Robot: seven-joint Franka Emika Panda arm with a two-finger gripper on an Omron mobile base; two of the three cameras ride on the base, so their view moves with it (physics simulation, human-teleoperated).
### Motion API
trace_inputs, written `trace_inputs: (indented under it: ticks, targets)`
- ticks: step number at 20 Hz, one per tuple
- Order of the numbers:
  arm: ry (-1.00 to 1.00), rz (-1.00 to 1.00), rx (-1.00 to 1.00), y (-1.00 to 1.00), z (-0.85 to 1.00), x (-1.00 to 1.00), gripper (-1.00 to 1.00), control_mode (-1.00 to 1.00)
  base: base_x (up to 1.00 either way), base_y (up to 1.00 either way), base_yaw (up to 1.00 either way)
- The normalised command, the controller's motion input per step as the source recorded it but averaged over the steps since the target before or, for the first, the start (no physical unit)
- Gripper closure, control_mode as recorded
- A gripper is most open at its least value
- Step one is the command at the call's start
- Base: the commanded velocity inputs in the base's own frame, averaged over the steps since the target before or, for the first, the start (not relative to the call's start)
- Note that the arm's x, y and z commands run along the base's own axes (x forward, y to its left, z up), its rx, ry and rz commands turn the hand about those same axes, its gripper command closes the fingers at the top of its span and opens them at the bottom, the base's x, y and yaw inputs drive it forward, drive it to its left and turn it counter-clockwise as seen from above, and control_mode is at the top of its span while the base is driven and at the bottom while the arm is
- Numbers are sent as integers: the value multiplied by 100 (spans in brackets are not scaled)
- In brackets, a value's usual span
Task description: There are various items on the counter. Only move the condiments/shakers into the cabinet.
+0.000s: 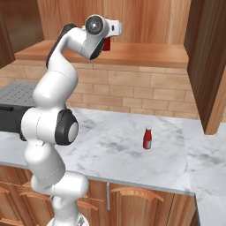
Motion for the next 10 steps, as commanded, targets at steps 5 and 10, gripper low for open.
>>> trace_inputs:
  ticks: [5, 10]
  targets:
    - [0, 0, 0, 0, 0, -21, -100, -100, 0, 0, 0]
    - [0, 0, -1, 0, 0, -77, -100, -100, 0, 0, 0]
